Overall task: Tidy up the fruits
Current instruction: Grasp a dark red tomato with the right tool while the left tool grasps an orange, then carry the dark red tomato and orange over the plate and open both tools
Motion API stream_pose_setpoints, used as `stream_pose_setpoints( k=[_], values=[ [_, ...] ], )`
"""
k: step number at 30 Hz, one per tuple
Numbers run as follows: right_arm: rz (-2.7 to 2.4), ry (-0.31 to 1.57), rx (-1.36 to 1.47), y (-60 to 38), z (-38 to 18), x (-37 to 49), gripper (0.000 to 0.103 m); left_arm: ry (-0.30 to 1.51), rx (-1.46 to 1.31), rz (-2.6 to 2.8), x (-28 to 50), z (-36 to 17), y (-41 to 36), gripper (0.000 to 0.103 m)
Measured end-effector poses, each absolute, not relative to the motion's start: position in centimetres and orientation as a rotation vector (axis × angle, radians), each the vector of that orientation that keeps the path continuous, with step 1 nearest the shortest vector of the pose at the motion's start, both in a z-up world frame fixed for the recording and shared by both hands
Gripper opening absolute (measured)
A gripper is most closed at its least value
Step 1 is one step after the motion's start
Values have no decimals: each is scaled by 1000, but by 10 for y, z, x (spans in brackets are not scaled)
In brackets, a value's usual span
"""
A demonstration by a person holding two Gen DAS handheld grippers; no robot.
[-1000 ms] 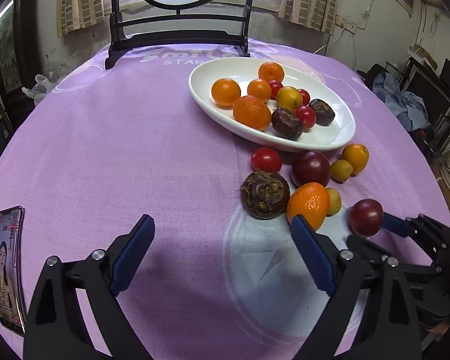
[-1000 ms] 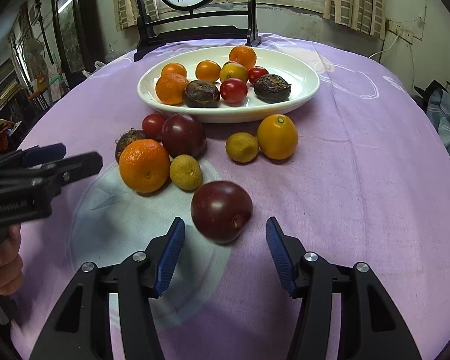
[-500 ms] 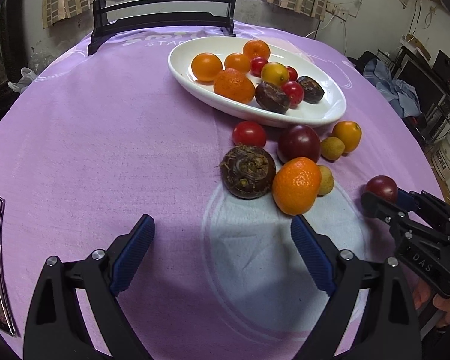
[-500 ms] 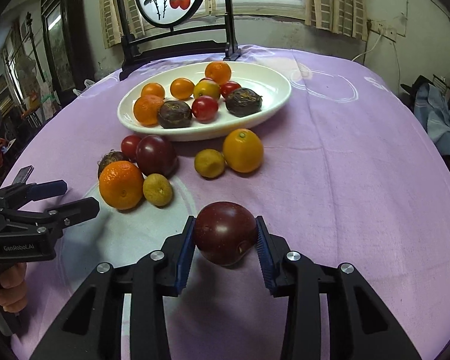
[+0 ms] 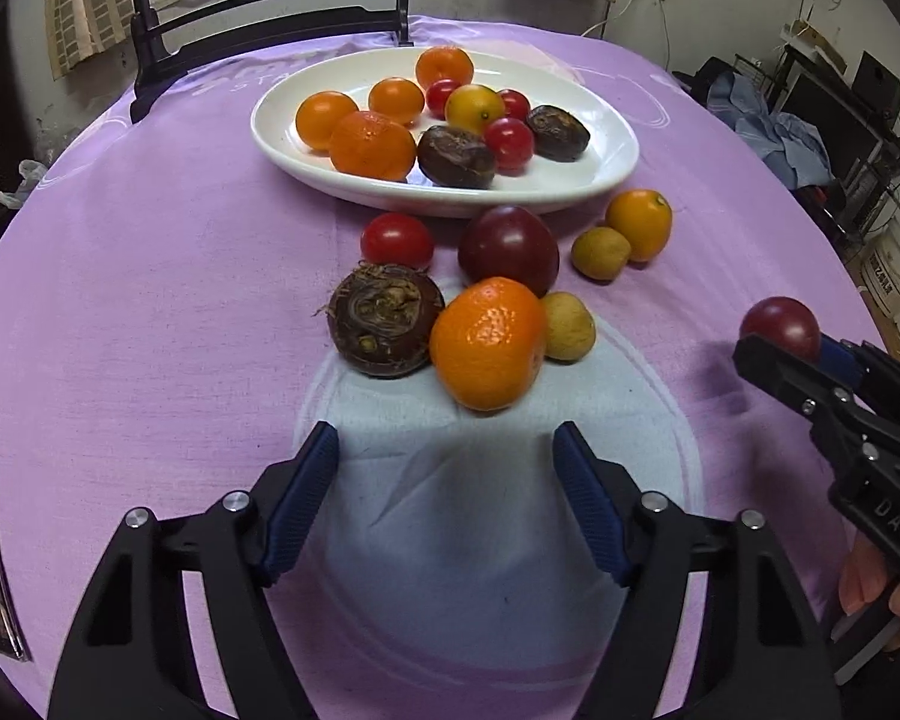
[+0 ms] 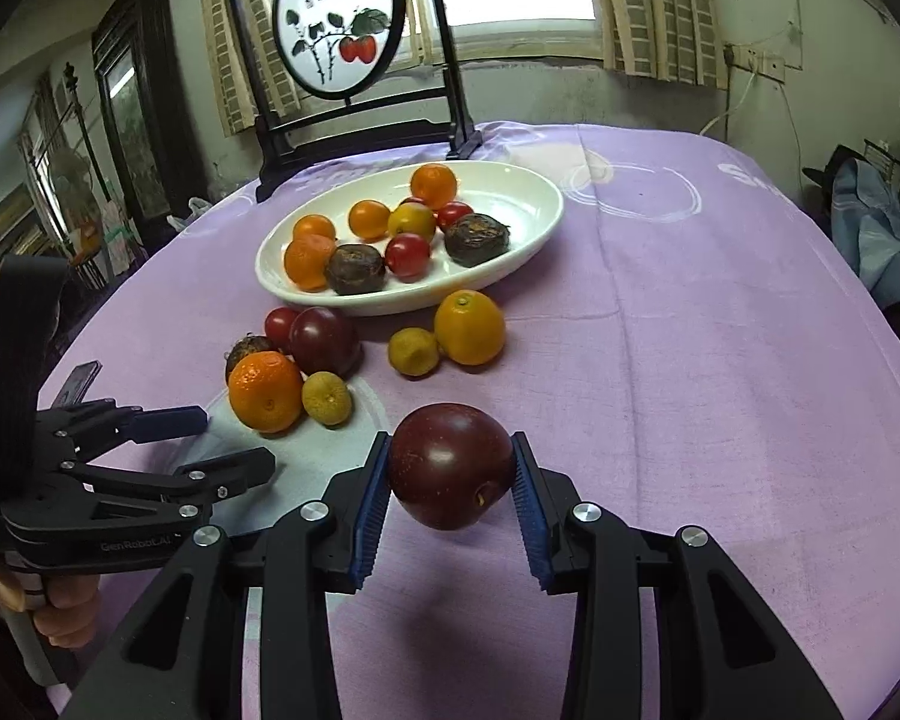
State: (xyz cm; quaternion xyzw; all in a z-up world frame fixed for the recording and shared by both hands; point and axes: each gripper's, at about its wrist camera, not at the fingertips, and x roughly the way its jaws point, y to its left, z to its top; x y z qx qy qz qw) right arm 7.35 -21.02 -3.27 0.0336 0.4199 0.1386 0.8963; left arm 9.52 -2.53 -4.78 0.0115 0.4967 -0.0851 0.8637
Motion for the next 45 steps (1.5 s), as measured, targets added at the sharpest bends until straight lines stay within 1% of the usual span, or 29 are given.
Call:
stream_pose_setpoints(
  k=[2, 3, 4, 6, 8, 12, 17, 22, 34, 40, 45],
  values=[
    [295, 868, 90, -215, -31, 72, 39, 1041, 21, -170, 98, -48, -27, 68],
    [310, 856, 98, -216, -28, 70, 39, 1043, 18, -165, 99, -48, -27, 64],
    [321, 847, 98, -215, -26, 68, 39, 1045, 12, -162, 101, -47, -28, 57],
    [339, 830, 95, -213, -22, 65, 39, 1057, -11, -169, 105, -45, -28, 51],
    [356, 822, 88, -211, -19, 62, 39, 1069, -25, -172, 109, -44, -29, 50],
    [378, 821, 78, -208, -18, 59, 39, 1077, -22, -184, 116, -44, -36, 41],
    [380, 826, 72, -206, -19, 58, 39, 1069, -6, -180, 127, -44, -45, 41],
    [378, 831, 64, -205, -20, 57, 39, 1054, 6, -184, 127, -43, -44, 38],
    [352, 828, 56, -203, -24, 58, 39, 968, 10, -236, 81, -12, -29, 38],
    [391, 744, 43, -195, 6, 54, 39, 907, -8, -231, 84, 15, -15, 38],
    [411, 696, -26, -185, 33, 74, 39, 863, 5, -227, 107, 38, -16, 38]
  ],
)
